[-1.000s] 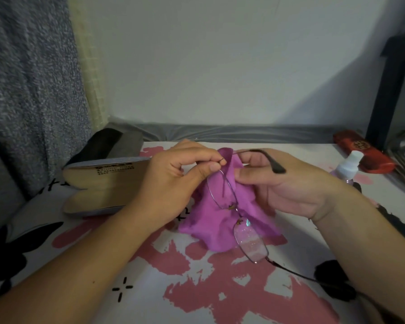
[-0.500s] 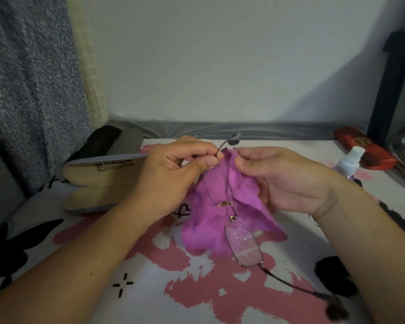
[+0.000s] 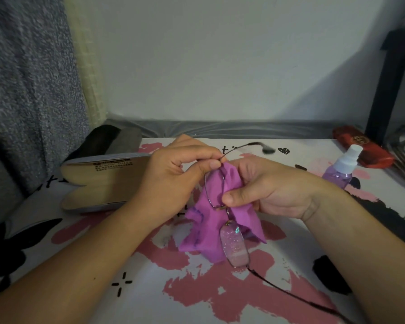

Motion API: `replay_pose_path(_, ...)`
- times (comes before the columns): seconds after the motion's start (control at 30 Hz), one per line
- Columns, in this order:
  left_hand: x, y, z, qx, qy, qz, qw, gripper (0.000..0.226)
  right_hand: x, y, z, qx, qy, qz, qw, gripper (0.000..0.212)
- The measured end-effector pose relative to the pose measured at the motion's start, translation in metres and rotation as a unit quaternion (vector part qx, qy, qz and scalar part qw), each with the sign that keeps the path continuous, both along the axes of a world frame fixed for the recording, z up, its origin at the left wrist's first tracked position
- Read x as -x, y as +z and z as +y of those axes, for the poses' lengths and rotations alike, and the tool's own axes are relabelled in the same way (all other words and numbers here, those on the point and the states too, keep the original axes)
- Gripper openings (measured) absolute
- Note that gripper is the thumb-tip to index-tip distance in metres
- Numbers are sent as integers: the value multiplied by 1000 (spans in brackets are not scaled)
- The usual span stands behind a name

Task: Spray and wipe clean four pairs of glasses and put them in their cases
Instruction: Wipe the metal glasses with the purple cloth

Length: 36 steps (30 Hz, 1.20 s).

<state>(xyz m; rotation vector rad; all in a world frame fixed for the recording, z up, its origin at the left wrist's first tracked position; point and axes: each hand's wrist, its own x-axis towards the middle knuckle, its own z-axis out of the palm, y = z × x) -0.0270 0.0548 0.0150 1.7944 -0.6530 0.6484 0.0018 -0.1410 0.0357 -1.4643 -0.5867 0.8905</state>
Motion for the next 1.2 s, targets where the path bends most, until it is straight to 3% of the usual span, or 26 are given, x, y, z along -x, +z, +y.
replay_pose_path(0.17,1,4,2,-2,19,6,1000,19,0,-1,4,-20,-44,-10,999,27)
replay_pose_path(0.27,2,5,0,-27,24,-3,999,18,1,-1,7,-20,-75,-11,997,33)
replay_pose_path(0.37,2,2,-3,-36,17,-1,999,12,5,-3,11,11,-90,-77,993,14)
replay_pose_path(0.43,3,1,-4,-32,11,17,999,13,9,-4,14,26,-93,-97,991,13)
replay_pose_path(0.5,3,-1,-4,-13,15,48,999,18,11,-6,19,32,-101,-101,989,26)
replay_pose_path(0.63,0,1,-4,20,45,59,997,21,13,-7,21,-3,-149,-63,987,22)
replay_pose_path(0.73,-1,4,-4,73,25,136,988,15,11,-8,20,-21,-164,-53,985,35)
replay_pose_path(0.83,0,9,-3,130,-29,244,961,8,9,-10,20,-32,-165,-61,984,29)
replay_pose_path(0.93,2,11,0,160,-66,294,940,8,9,-10,21,-51,-175,-79,980,38)
replay_pose_path(1.1,5,12,0,156,-43,225,961,18,4,-1,12,-116,-242,-135,954,27)
replay_pose_path(1.2,2,8,-2,171,27,201,964,16,0,4,8,-113,-307,-210,921,38)
